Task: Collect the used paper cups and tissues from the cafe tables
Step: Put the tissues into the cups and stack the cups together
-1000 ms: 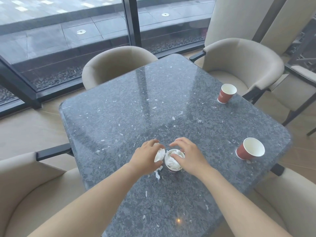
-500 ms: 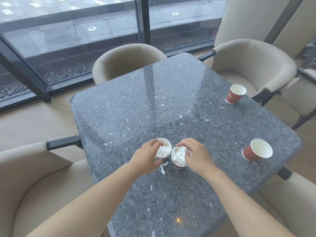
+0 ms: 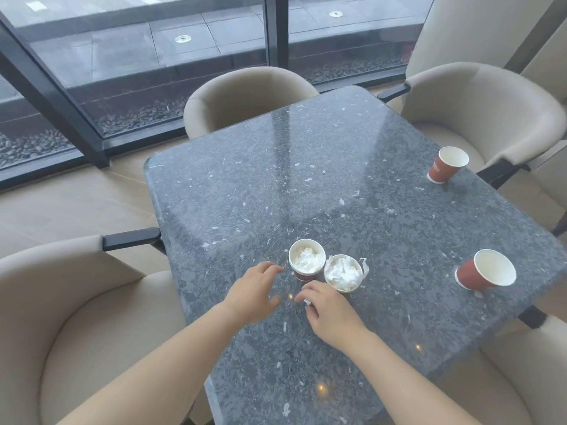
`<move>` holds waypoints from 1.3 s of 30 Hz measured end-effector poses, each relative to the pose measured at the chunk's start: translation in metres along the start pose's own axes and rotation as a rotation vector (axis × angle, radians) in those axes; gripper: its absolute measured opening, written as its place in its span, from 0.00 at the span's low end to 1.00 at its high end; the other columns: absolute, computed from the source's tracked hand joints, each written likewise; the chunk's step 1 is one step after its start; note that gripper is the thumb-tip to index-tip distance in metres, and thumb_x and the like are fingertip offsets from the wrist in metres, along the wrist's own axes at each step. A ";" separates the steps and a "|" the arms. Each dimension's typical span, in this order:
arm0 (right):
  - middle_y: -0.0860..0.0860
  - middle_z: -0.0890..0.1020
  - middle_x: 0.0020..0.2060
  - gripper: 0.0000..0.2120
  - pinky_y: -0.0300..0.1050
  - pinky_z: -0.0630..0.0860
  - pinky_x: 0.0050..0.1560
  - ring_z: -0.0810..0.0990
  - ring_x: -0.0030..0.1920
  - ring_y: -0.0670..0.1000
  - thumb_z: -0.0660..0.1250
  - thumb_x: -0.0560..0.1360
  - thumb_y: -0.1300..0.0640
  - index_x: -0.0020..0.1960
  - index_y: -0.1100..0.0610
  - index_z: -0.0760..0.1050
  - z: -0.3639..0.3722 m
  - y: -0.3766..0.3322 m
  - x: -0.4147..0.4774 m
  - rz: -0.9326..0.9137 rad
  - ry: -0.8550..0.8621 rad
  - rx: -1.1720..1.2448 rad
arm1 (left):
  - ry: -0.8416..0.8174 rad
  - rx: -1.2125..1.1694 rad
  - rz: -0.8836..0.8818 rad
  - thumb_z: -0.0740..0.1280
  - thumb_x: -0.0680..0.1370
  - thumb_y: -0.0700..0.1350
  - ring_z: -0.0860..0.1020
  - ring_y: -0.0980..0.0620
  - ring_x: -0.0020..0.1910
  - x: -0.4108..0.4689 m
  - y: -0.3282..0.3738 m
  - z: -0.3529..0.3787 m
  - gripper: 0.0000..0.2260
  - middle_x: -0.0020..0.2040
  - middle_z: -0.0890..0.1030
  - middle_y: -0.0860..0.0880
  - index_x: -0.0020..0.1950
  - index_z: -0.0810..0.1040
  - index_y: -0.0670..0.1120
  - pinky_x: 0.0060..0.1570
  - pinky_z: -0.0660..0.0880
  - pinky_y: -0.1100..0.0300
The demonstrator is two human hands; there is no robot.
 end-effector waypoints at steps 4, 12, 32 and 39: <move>0.49 0.73 0.60 0.13 0.35 0.63 0.60 0.71 0.61 0.49 0.61 0.74 0.63 0.57 0.55 0.75 0.024 0.017 0.005 0.090 -0.056 -0.045 | -0.137 0.079 -0.075 0.63 0.77 0.49 0.62 0.48 0.70 0.004 -0.018 0.030 0.25 0.73 0.61 0.51 0.73 0.61 0.50 0.62 0.71 0.49; 0.53 0.69 0.62 0.16 0.42 0.65 0.59 0.67 0.63 0.54 0.60 0.73 0.66 0.59 0.56 0.73 0.049 0.034 0.009 0.232 -0.158 -0.149 | -0.214 0.147 -0.083 0.64 0.76 0.47 0.59 0.46 0.71 0.001 -0.035 0.060 0.24 0.74 0.55 0.49 0.71 0.62 0.49 0.60 0.72 0.49; 0.52 0.81 0.53 0.11 0.40 0.70 0.54 0.78 0.53 0.52 0.64 0.72 0.67 0.50 0.59 0.80 -0.059 -0.003 0.038 0.123 0.281 0.082 | 0.004 0.037 -0.031 0.64 0.76 0.47 0.61 0.47 0.72 0.018 -0.003 -0.013 0.26 0.75 0.57 0.49 0.73 0.60 0.51 0.65 0.68 0.49; 0.50 0.78 0.57 0.11 0.40 0.68 0.59 0.74 0.60 0.51 0.65 0.72 0.64 0.53 0.56 0.78 -0.075 0.019 0.014 0.149 0.318 -0.029 | 0.132 -0.006 0.091 0.67 0.74 0.50 0.62 0.46 0.71 0.032 0.038 -0.026 0.32 0.75 0.56 0.48 0.74 0.57 0.51 0.63 0.70 0.49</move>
Point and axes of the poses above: each hand's wrist, its own x-axis towards the middle knuckle, its own z-axis out of the palm, y = z × x, the point moved 5 cm from there along x, towards the middle knuckle
